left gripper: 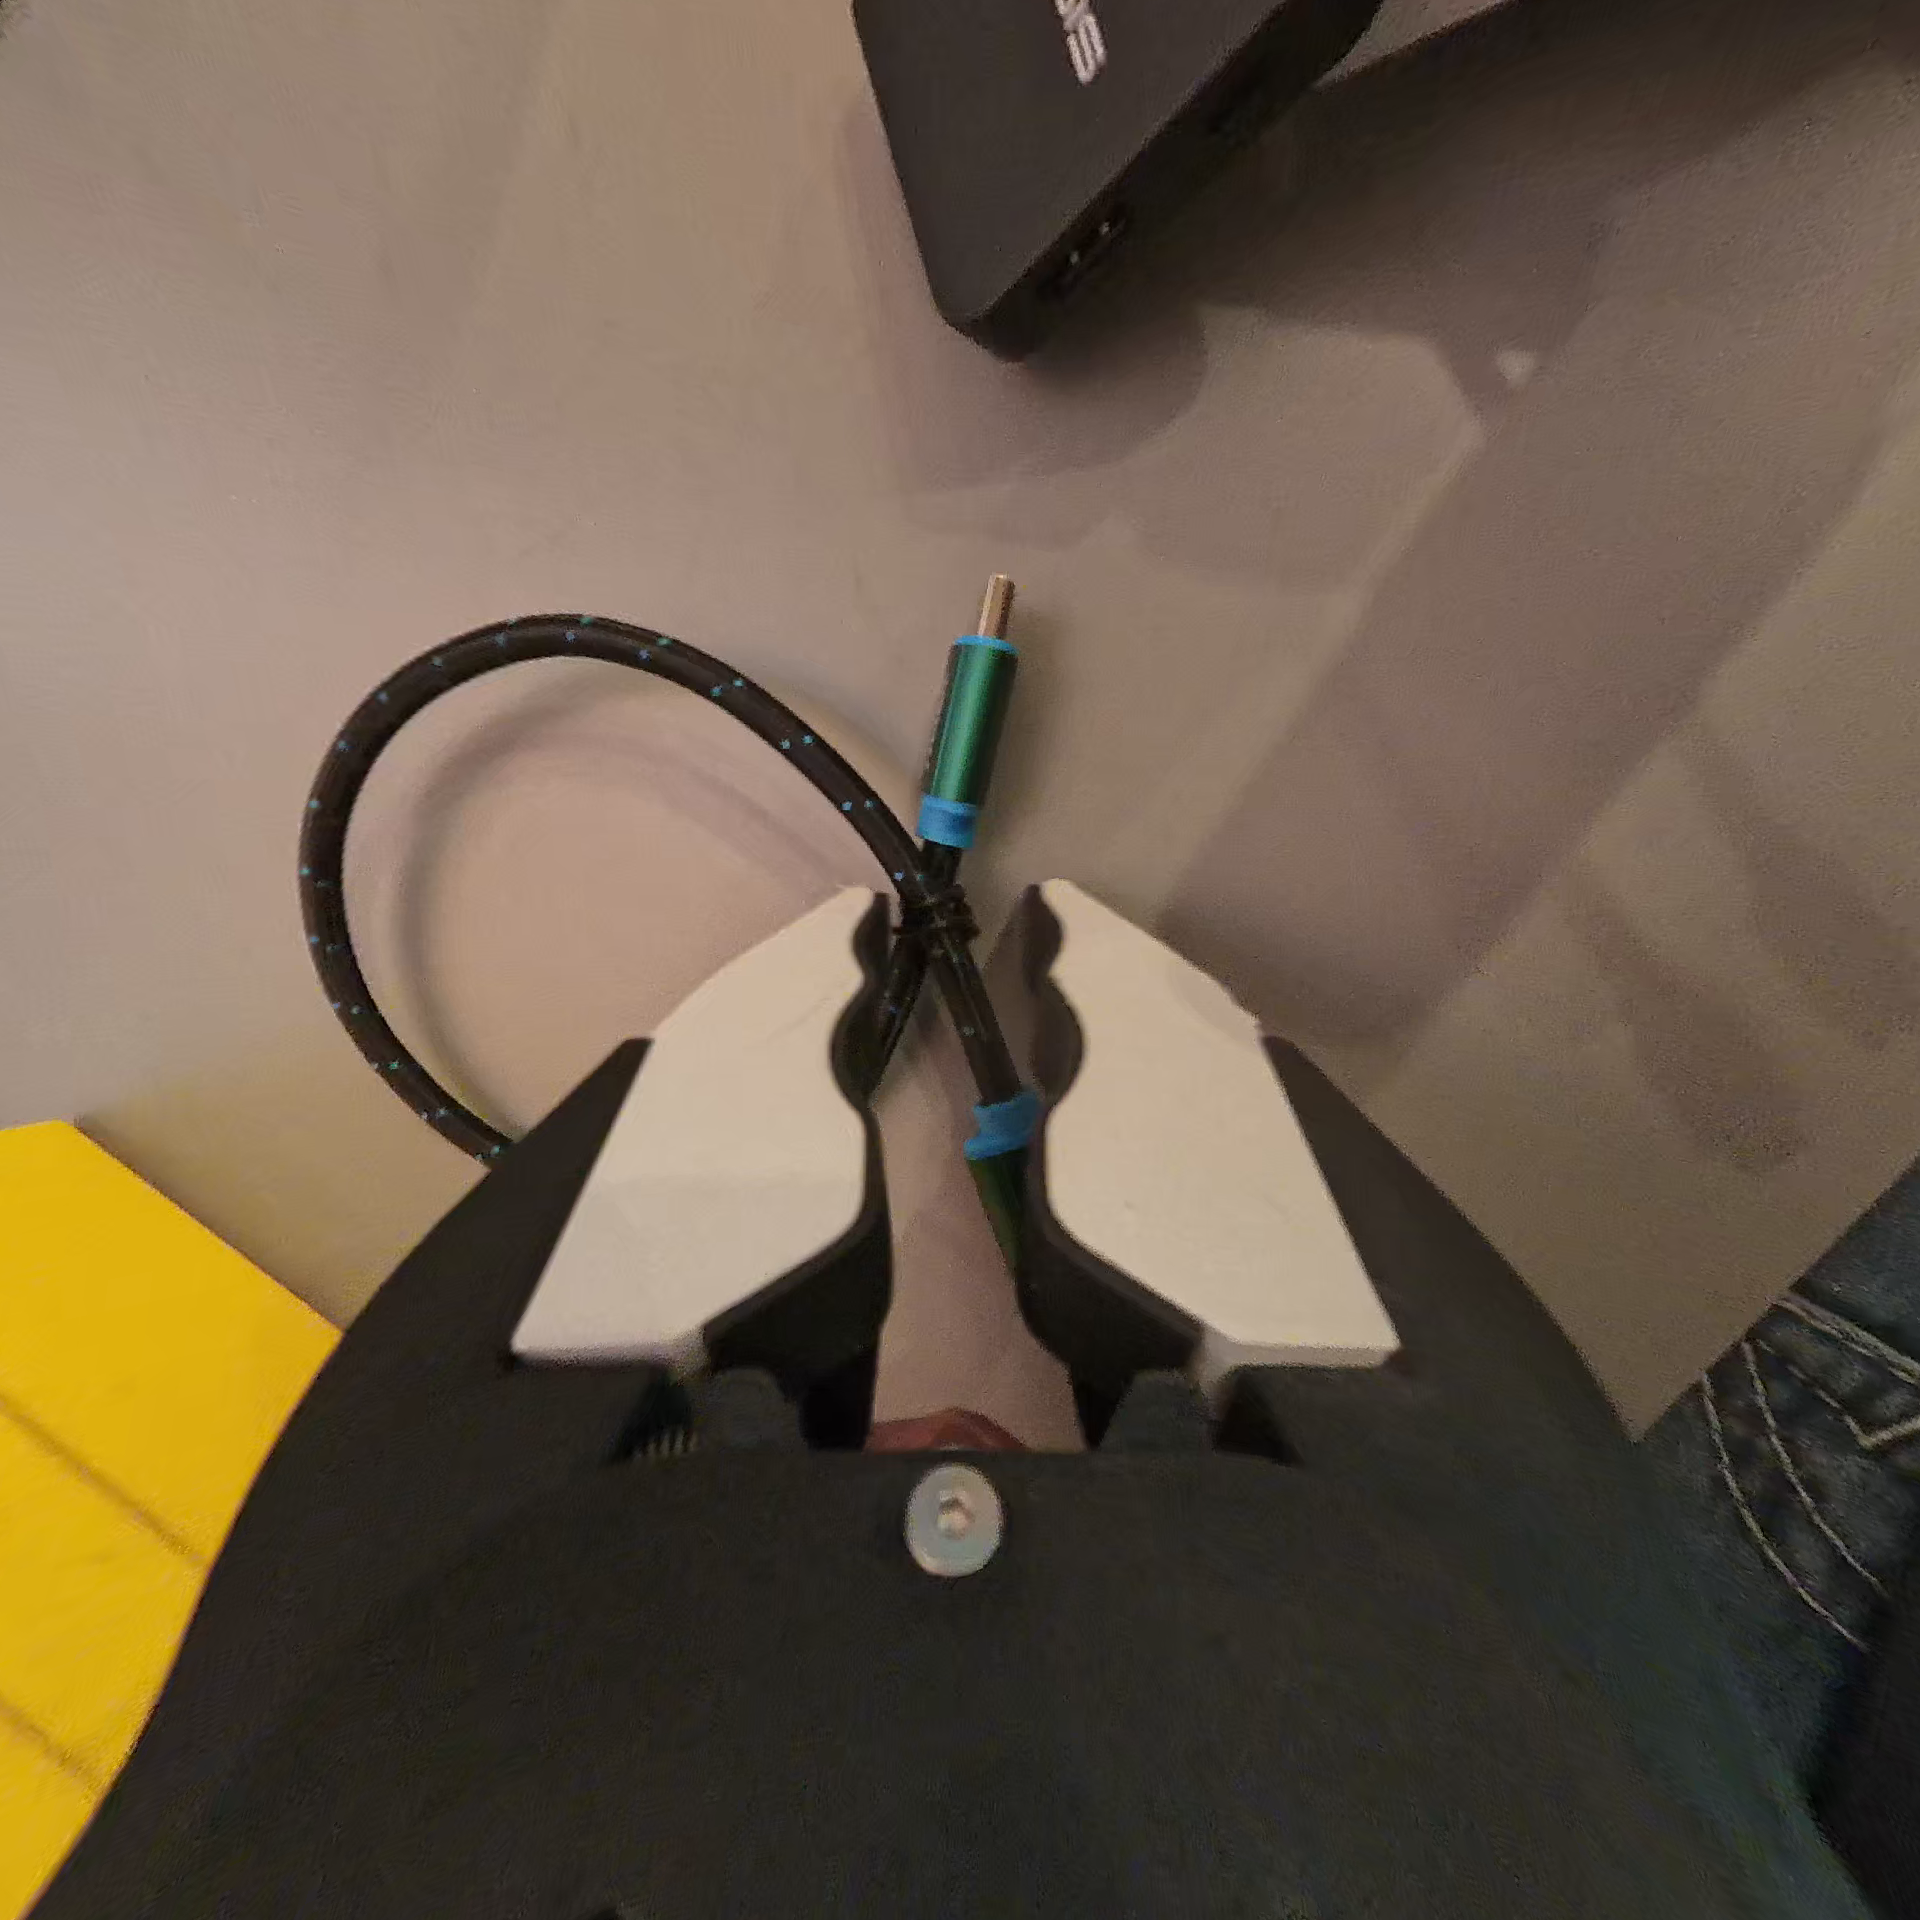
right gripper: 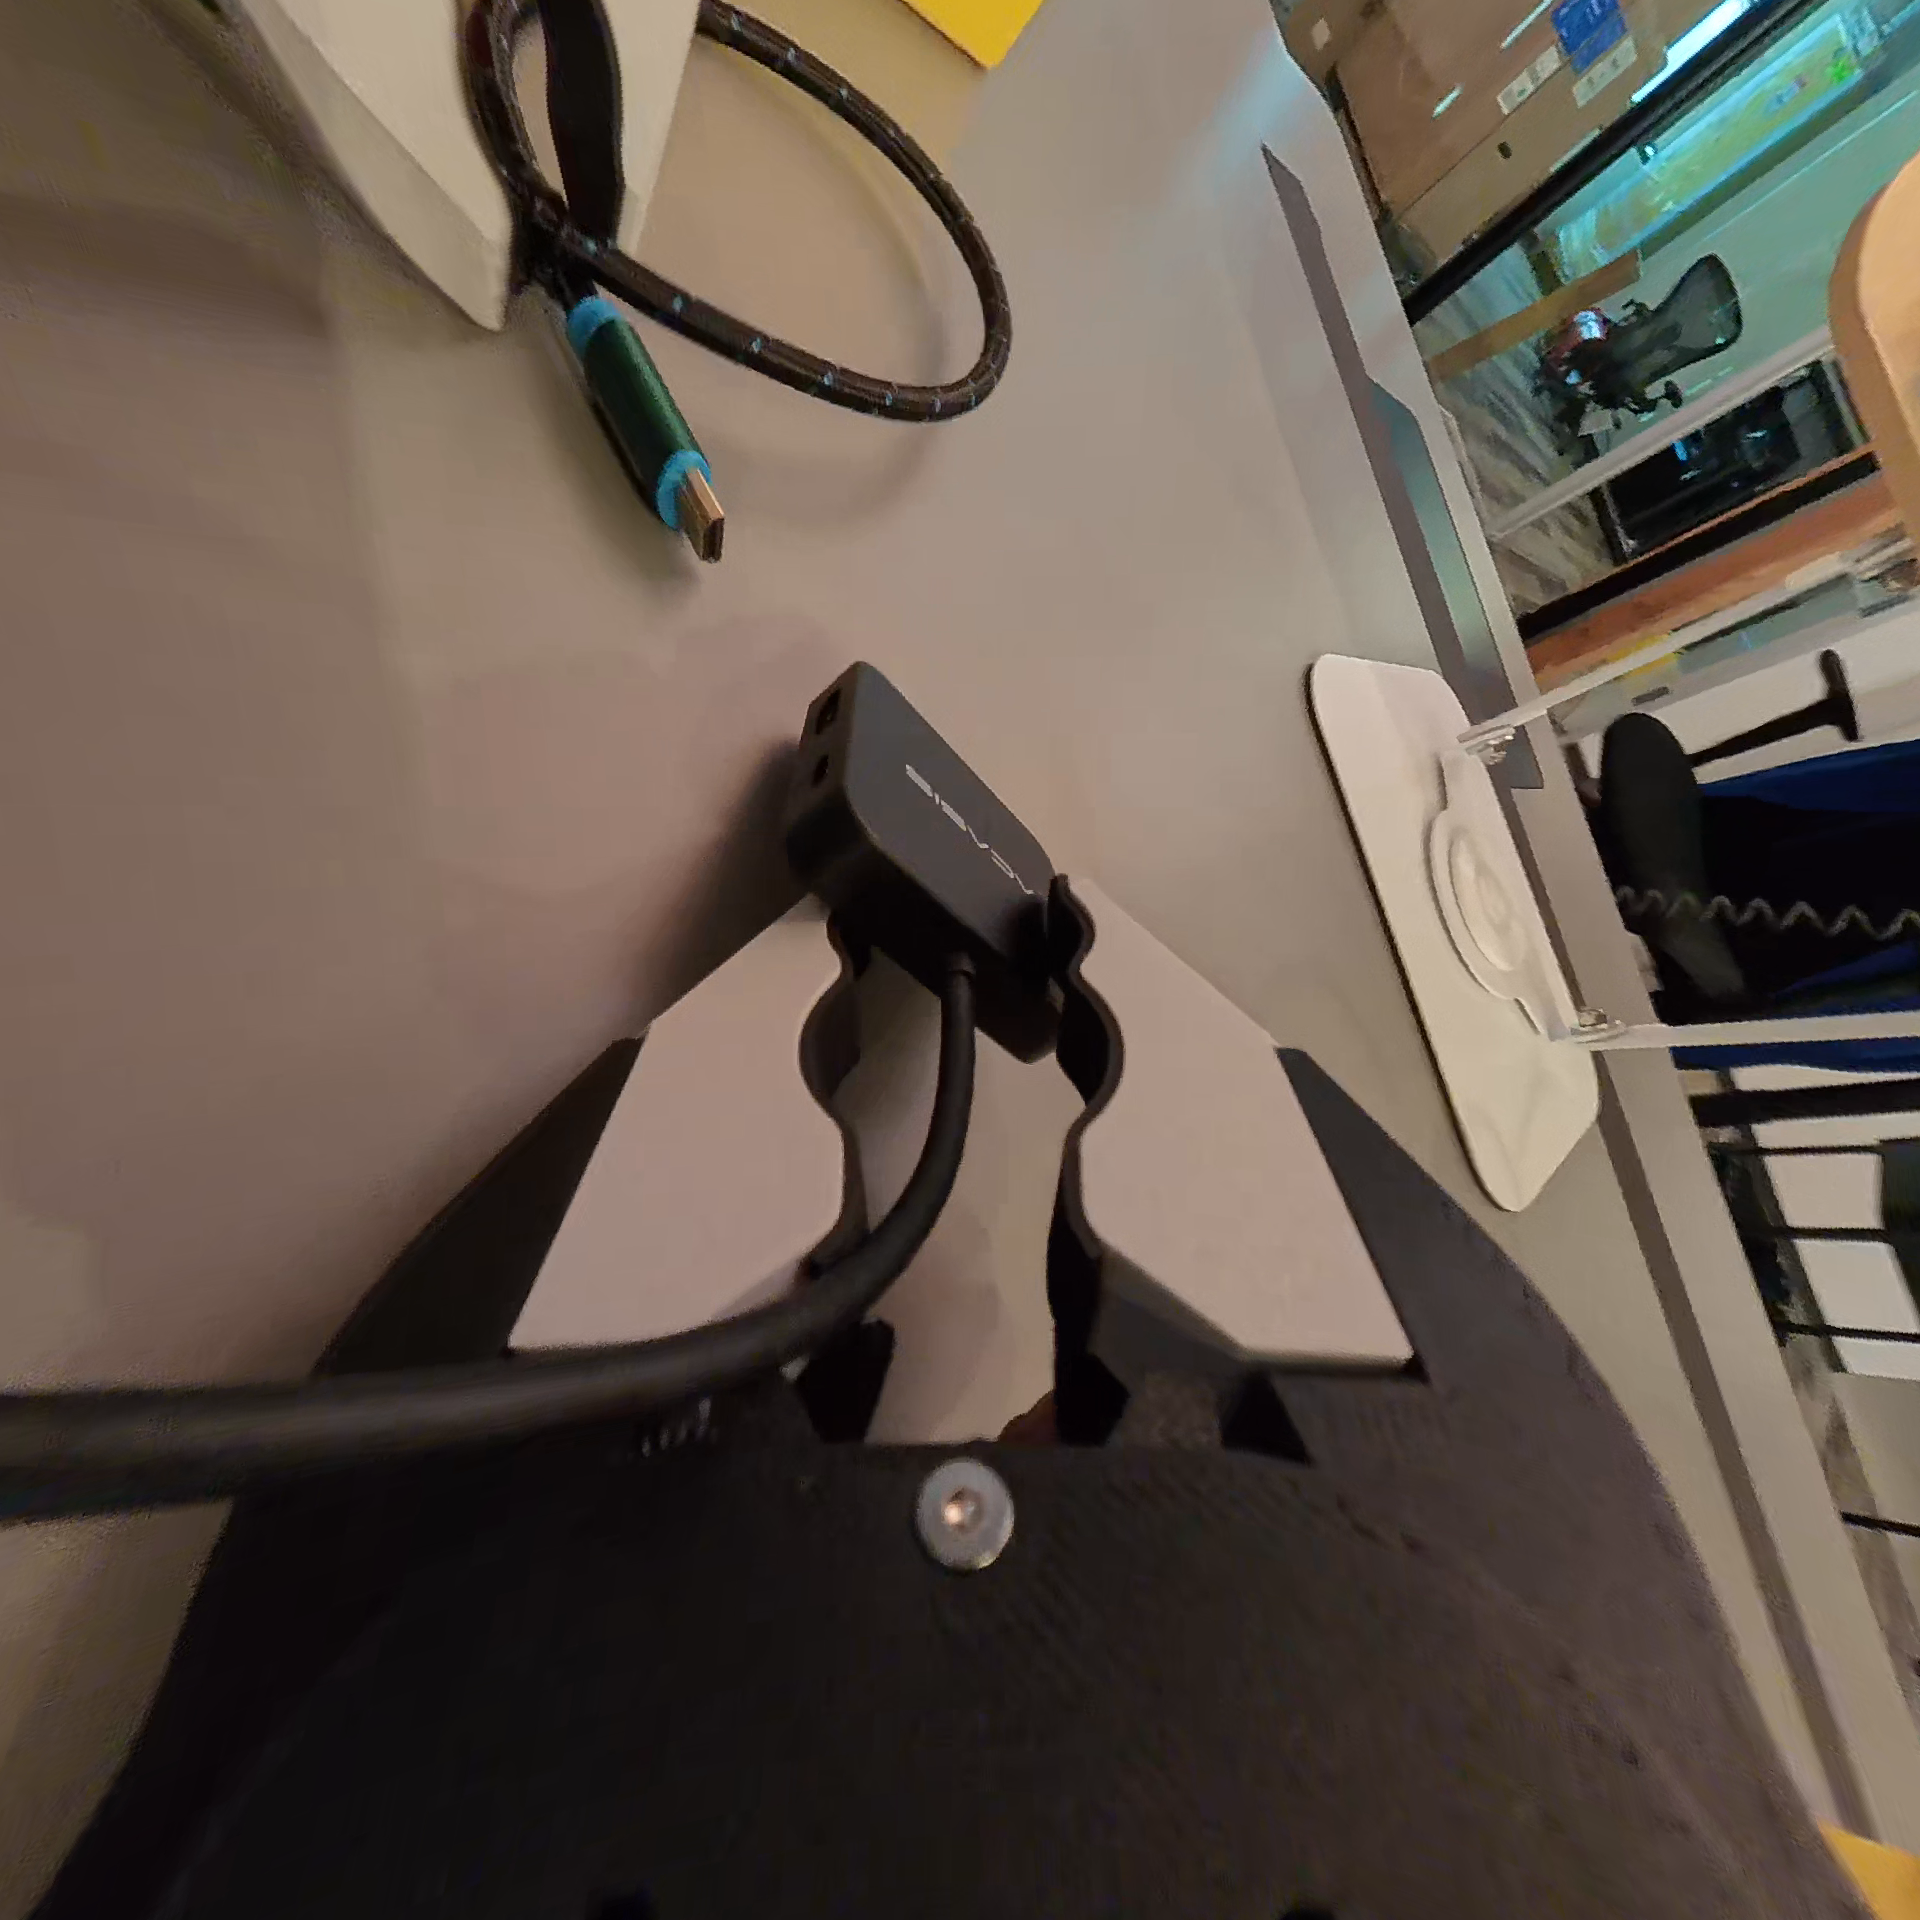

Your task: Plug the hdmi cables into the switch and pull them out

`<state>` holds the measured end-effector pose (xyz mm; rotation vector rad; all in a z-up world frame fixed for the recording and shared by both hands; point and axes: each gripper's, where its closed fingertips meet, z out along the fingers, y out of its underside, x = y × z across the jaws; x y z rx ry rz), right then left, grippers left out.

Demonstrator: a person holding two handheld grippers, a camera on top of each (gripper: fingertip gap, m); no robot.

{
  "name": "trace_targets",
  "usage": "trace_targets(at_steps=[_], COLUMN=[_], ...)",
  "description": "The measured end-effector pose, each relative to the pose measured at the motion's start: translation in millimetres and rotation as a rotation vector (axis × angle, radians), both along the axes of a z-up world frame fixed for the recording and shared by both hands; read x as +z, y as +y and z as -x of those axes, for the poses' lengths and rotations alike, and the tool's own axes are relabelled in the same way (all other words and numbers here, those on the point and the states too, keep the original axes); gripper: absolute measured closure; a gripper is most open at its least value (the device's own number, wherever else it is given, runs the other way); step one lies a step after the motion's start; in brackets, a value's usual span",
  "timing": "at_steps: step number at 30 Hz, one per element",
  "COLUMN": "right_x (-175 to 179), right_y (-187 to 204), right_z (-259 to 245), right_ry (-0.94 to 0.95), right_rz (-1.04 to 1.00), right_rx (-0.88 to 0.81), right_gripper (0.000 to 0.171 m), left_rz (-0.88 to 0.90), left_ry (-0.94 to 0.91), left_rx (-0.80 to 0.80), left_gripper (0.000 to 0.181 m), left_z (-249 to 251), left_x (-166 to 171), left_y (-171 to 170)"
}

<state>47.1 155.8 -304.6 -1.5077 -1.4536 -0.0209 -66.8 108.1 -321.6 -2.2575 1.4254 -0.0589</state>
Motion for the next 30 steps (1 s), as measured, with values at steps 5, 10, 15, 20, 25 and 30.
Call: trace_targets(at_steps=[5,10,15,20,25,30], right_x=[0,-1,4,28,35,31], right_y=[-12,-22,-35,-12,29,58], right_z=[4,5,10,4,-12,-23], right_ry=[0.031,0.078,0.173,0.305,0.281,0.287], right_rz=[0.079,0.238,0.462,0.456,0.251,0.199], right_rx=[0.062,0.088,0.125,0.009,-0.181,-0.306], right_gripper=[0.127,0.101,0.083,0.111,0.138,0.129], left_rz=[-0.063,-0.160,-0.255,-0.286,-0.310,-0.320], left_ry=[0.006,0.035,0.054,0.046,0.013,0.008], left_rx=[0.003,0.004,-0.004,-0.014,-0.020,-0.018], left_gripper=[0.169,0.170,0.170,0.170,0.170,0.170], left_z=[-1,1,-2,-6,-10,-11], left_x=[0,5,18,26,36,40], left_y=[8,17,26,28,29,30])
